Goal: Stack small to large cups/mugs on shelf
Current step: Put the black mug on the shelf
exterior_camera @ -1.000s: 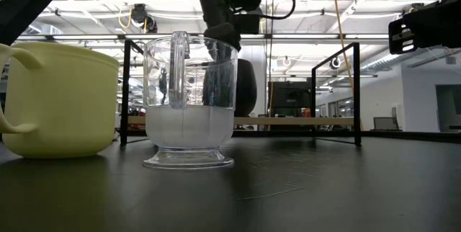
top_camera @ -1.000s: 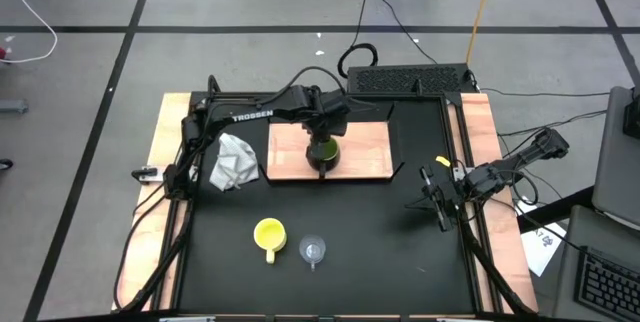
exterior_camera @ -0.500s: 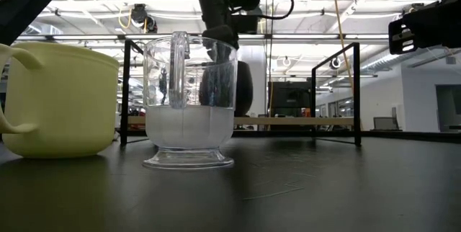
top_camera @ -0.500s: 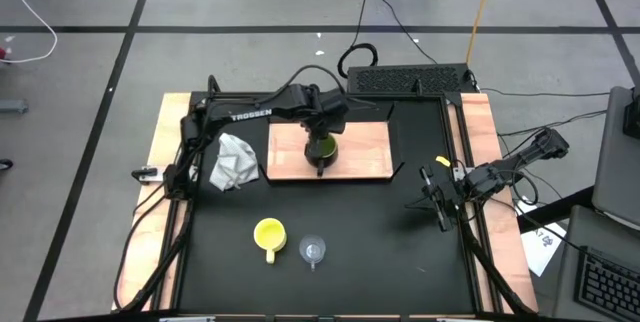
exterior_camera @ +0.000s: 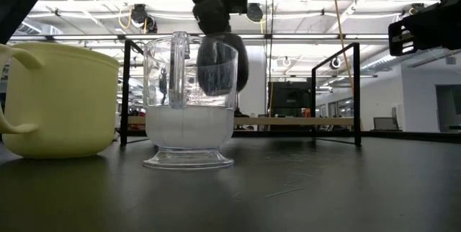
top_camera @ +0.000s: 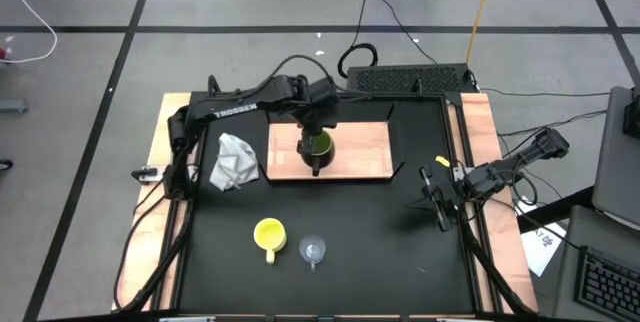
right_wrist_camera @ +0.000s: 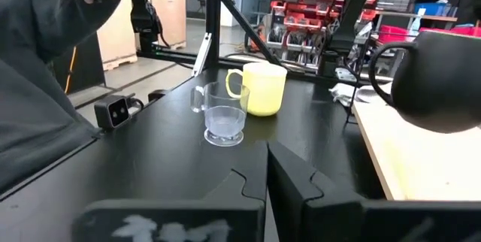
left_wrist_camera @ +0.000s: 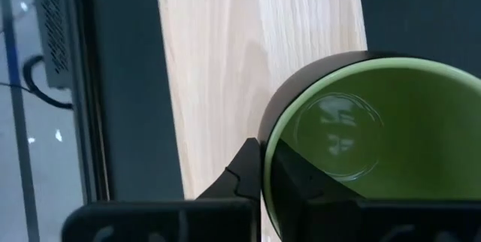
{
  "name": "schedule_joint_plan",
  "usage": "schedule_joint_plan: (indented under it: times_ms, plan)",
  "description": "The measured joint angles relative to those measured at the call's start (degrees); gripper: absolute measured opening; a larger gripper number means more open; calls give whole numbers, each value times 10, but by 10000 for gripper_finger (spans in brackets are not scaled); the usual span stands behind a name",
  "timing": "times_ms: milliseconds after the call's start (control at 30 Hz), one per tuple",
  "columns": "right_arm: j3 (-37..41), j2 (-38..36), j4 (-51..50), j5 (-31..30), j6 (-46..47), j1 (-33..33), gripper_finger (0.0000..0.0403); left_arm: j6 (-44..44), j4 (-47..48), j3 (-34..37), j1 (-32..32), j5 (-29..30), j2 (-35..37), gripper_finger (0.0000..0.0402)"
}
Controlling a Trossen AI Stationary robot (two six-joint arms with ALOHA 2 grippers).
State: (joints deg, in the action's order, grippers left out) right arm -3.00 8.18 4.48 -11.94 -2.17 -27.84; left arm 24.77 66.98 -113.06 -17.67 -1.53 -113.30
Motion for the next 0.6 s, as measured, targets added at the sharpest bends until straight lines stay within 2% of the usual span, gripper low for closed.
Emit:
schedule_joint_plan:
  times_ms: [367,467,600]
  plan:
    - [0,0,0,0,0,0,0,2,29,13,-13,18,1,10]
    - [0,0,0,0,0,0,0,7,8,54,-17,20,23,10]
    - [0,0,0,0,0,0,0,15,-66,149,-31,24,84,10]
